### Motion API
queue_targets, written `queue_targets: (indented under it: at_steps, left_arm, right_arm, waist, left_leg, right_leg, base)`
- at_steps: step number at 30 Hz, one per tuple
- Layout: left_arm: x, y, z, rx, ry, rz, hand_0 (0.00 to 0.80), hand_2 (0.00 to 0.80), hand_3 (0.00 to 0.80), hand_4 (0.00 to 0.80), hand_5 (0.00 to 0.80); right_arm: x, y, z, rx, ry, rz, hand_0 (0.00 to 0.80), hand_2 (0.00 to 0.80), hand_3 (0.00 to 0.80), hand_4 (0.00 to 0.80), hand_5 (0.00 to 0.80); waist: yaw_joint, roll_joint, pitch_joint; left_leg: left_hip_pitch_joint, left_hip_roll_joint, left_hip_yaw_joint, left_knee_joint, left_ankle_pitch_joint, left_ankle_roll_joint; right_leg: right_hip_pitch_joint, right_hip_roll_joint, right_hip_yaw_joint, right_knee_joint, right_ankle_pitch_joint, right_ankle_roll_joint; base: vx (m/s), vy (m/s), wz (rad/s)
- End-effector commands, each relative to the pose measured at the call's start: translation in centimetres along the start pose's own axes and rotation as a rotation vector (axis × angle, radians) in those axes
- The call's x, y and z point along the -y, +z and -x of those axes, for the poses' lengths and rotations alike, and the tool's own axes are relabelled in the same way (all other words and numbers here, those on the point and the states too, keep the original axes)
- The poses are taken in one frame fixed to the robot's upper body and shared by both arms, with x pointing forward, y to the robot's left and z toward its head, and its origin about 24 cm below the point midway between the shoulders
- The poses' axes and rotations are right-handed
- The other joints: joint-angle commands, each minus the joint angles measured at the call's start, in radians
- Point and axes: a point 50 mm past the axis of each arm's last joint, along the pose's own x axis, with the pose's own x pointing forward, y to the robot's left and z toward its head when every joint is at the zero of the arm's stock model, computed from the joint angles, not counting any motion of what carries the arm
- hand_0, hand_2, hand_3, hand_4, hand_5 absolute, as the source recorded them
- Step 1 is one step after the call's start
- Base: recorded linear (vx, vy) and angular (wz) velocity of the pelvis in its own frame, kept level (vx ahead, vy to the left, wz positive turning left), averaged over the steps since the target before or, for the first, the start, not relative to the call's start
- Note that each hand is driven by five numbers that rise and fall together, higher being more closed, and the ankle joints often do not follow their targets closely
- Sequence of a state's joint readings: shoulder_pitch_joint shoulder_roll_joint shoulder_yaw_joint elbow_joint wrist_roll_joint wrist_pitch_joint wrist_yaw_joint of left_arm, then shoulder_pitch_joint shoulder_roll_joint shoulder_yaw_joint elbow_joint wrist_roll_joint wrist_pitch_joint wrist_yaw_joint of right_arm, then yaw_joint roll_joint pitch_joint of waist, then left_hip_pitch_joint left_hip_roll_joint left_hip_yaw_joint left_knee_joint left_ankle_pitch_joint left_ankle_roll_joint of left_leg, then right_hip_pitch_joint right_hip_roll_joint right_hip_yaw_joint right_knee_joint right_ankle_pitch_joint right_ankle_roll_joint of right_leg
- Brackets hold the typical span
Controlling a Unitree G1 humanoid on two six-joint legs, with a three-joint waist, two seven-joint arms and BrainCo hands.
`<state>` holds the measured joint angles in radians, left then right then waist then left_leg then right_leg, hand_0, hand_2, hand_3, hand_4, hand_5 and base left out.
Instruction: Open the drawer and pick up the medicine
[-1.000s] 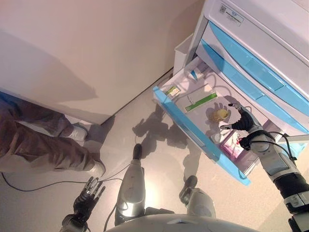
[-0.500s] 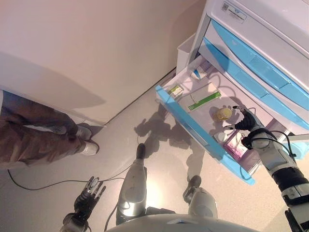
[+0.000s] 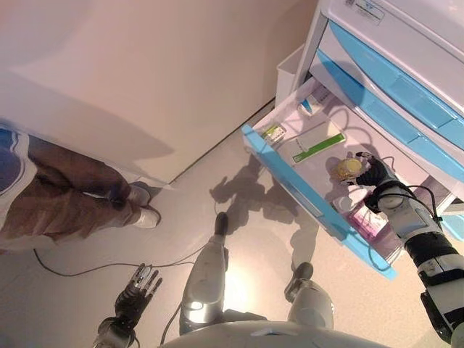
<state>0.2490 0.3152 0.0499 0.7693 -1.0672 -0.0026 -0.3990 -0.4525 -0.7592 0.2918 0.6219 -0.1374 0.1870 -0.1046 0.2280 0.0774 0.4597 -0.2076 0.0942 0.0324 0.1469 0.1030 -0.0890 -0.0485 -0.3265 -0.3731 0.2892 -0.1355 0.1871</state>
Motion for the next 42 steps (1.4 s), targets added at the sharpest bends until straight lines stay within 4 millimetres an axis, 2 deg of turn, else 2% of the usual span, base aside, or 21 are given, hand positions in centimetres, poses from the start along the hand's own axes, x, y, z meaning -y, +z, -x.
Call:
queue_targets:
  at_steps: [1,3,4,5,6,7,26,27,28,42]
  left_arm:
    - [0.0,0.0,0.1,-0.024,-0.023,-0.038,0.0,0.0,0.0,0.0,0.0]
    - [0.1,-0.1,0.1,-0.028,-0.027,-0.042,0.0,0.0,0.0,0.0,0.0]
    - [0.1,-0.1,0.1,-0.029,-0.029,-0.044,0.0,0.0,0.0,0.0,0.0]
    - [0.1,-0.1,0.1,-0.03,-0.031,-0.045,0.0,0.0,0.0,0.0,0.0]
    - [0.2,-0.1,0.0,-0.029,-0.033,-0.048,0.0,0.0,0.0,0.0,0.0]
    - [0.2,-0.1,0.0,-0.029,-0.034,-0.049,0.0,0.0,0.0,0.0,0.0]
    - [0.4,-0.1,-0.1,-0.028,-0.047,-0.05,0.0,0.0,0.0,0.0,0.0]
    - [0.4,-0.1,-0.1,-0.029,-0.045,-0.049,0.0,0.0,0.0,0.0,0.0]
    - [0.3,-0.1,0.0,-0.03,-0.043,-0.048,0.0,0.0,0.0,0.0,0.0]
    - [0.2,-0.5,0.1,-0.042,-0.033,-0.042,0.0,0.0,0.0,0.0,0.0]
  right_arm:
    - [2.6,1.1,-0.8,0.012,-0.071,0.013,0.0,0.0,0.0,0.0,0.0]
    - [2.8,0.9,-1.0,-0.005,-0.067,0.009,0.0,0.0,0.0,0.0,0.0]
    - [3.0,0.9,-1.1,-0.01,-0.065,0.007,0.248,0.248,0.248,0.248,0.248]
    - [3.1,0.9,-1.1,-0.012,-0.064,0.005,0.317,0.317,0.317,0.317,0.317]
    - [3.1,0.8,-1.2,-0.015,-0.063,0.001,0.747,0.747,0.747,0.747,0.747]
    - [3.1,0.8,-1.2,-0.017,-0.063,0.0,0.8,0.8,0.8,0.8,0.8]
    - [3.3,0.5,-1.1,0.006,-0.051,0.012,0.8,0.8,0.8,0.8,0.8]
    - [3.4,0.4,-1.2,0.0,-0.054,0.01,0.558,0.558,0.558,0.558,0.558]
    - [3.4,0.4,-1.2,-0.006,-0.053,0.013,0.0,0.0,0.0,0.0,0.0]
    - [3.8,1.0,-1.2,0.025,-0.054,0.028,0.0,0.0,0.0,0.0,0.0]
  waist:
    - [0.031,-0.007,-0.009]
    - [0.034,-0.004,-0.007]
    - [0.035,-0.002,-0.005]
    - [0.036,-0.001,-0.005]
    - [0.037,0.001,-0.003]
    - [0.038,0.002,-0.002]
    - [0.029,0.0,-0.001]
    - [0.029,0.0,-0.002]
    - [0.028,0.0,-0.003]
    - [0.027,-0.002,-0.012]
  left_leg:
    - [0.038,0.025,-0.036,0.059,-0.083,0.01]
    - [0.036,0.024,-0.038,0.062,-0.084,0.011]
    - [0.035,0.022,-0.039,0.063,-0.084,0.012]
    - [0.034,0.021,-0.041,0.063,-0.084,0.012]
    - [0.034,0.019,-0.043,0.062,-0.084,0.013]
    - [0.035,0.018,-0.044,0.06,-0.083,0.014]
    - [0.043,0.019,-0.03,0.044,-0.08,0.017]
    - [0.044,0.02,-0.029,0.043,-0.079,0.017]
    - [0.046,0.02,-0.028,0.041,-0.079,0.018]
    - [0.056,0.022,-0.021,0.028,-0.077,0.018]
  right_leg:
    - [-0.088,-0.021,0.0,0.007,0.128,-0.041]
    - [-0.091,-0.023,-0.001,0.011,0.127,-0.043]
    - [-0.093,-0.025,-0.001,0.016,0.126,-0.044]
    - [-0.095,-0.026,-0.001,0.018,0.126,-0.044]
    - [-0.097,-0.027,-0.001,0.021,0.125,-0.045]
    - [-0.098,-0.027,-0.001,0.022,0.124,-0.045]
    - [-0.11,-0.027,0.0,0.025,0.127,-0.046]
    - [-0.11,-0.027,0.0,0.025,0.128,-0.046]
    - [-0.108,-0.026,0.0,0.023,0.128,-0.047]
    - [-0.106,-0.024,-0.004,0.018,0.129,-0.048]
  base:
    - [0.022,-0.007,0.04]
    - [0.01,-0.005,0.02]
    - [0.0,0.0,0.0]
    - [0.0,0.0,0.0]
    - [0.0,0.0,0.0]
    - [0.011,-0.001,0.03]
    - [0.0,0.001,0.0]
    - [0.0,0.0,0.0]
    - [0.0,0.0,0.0]
    - [0.0,0.0,0.0]
